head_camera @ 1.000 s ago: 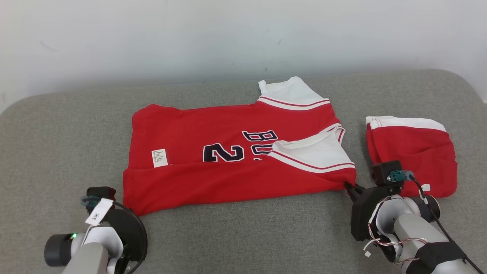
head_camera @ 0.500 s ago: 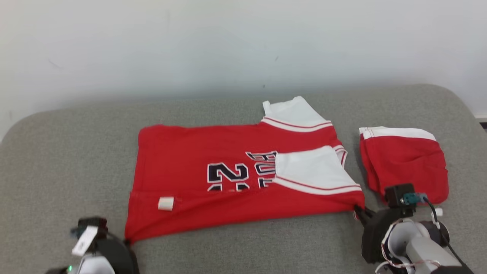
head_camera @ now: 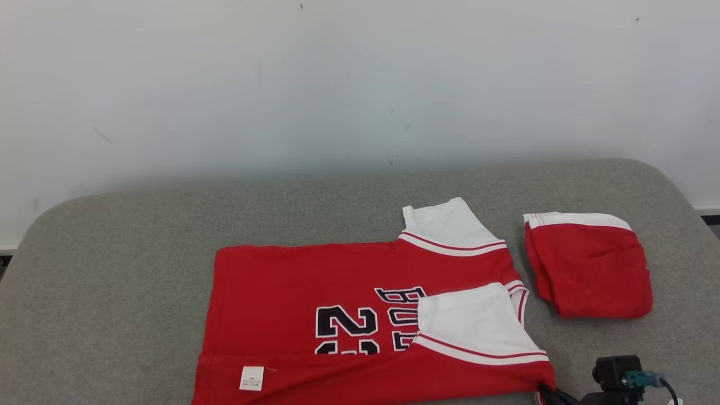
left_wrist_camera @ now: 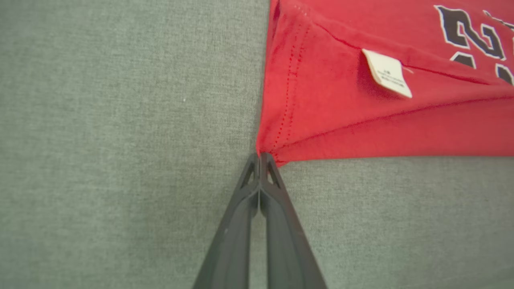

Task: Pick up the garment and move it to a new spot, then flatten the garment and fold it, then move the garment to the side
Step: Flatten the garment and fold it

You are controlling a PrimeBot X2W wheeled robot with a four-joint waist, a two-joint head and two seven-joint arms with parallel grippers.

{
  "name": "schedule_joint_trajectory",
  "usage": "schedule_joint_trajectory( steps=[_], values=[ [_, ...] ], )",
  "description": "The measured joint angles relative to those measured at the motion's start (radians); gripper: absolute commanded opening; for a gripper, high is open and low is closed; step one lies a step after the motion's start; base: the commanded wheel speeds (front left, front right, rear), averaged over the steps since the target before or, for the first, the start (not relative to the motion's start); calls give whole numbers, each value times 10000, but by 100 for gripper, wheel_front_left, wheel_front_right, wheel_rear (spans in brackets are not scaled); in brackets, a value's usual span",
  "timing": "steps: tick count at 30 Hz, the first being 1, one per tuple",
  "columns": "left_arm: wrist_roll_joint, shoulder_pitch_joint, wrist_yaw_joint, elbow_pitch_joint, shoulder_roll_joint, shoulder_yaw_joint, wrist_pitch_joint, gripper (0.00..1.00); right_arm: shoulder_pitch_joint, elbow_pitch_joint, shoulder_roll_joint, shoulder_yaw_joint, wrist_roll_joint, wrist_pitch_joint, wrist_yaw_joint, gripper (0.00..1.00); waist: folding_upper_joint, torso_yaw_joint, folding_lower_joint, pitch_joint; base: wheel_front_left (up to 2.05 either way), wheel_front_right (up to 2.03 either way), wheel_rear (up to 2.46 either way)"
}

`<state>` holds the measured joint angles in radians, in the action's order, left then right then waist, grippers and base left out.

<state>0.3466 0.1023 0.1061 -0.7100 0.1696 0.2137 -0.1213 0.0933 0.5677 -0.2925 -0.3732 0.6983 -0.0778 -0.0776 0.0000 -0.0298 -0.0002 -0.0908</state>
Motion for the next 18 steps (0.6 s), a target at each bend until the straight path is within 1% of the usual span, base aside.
schedule_joint_trajectory(
  steps=[4,9,10,12,14,16,18],
  values=[
    [65,-719,-6,1009,163,-77,79,0,-547,-802,-236,230,226,33,176,0,0,10,0,-99,0,0,0],
    [63,-1178,-113,2192,230,-67,-104,0,-1173,-1676,-286,349,401,-46,414,0,0,-2,0,-112,0,0,0],
    [63,-1178,-113,2192,230,-67,-104,0,-1173,-1676,-286,349,401,-46,414,0,0,-2,0,-112,0,0,0],
    [67,-1454,-215,2646,238,-96,-203,0,-1378,-2063,-288,391,422,-136,533,0,0,-34,0,-111,0,0,0],
    [69,-1858,-441,3104,238,-151,-336,0,-1522,-2454,-345,479,485,-194,652,0,0,-94,1,-110,0,0,0],
    [125,-2238,-631,3522,255,-236,-508,0,-1558,-2721,-500,529,487,-314,769,0,0,-167,0,-98,0,0,0],
    [211,-2481,-721,3887,268,-293,-715,0,-1593,-2901,-662,550,483,-447,878,0,0,-244,1,-77,0,0,0]
  ],
)
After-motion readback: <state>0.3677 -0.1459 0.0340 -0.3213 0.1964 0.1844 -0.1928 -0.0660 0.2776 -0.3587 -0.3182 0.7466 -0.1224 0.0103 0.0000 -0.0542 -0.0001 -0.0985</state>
